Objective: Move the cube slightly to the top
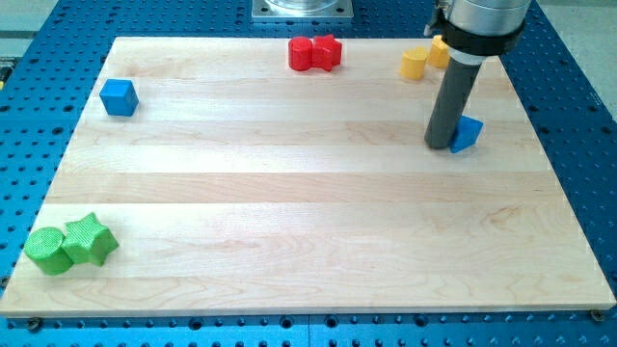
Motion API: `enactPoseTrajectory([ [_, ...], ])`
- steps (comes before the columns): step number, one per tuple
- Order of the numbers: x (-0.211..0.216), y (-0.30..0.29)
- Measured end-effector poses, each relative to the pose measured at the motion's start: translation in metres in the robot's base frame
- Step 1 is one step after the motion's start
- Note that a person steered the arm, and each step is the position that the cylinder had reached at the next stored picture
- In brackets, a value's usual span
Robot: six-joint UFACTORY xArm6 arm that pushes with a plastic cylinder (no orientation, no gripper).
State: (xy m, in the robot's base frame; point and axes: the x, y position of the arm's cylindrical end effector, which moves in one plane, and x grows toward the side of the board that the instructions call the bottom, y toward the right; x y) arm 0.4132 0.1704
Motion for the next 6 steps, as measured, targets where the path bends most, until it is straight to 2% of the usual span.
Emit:
enactPoseTrajectory([
  [1,0.056,-0.114],
  [2,0.059,-0.279],
  [3,0.017,-0.403],
  [4,-0.018,-0.475],
  [5,-0.042,-0.467],
  [6,-0.102,-0.451],
])
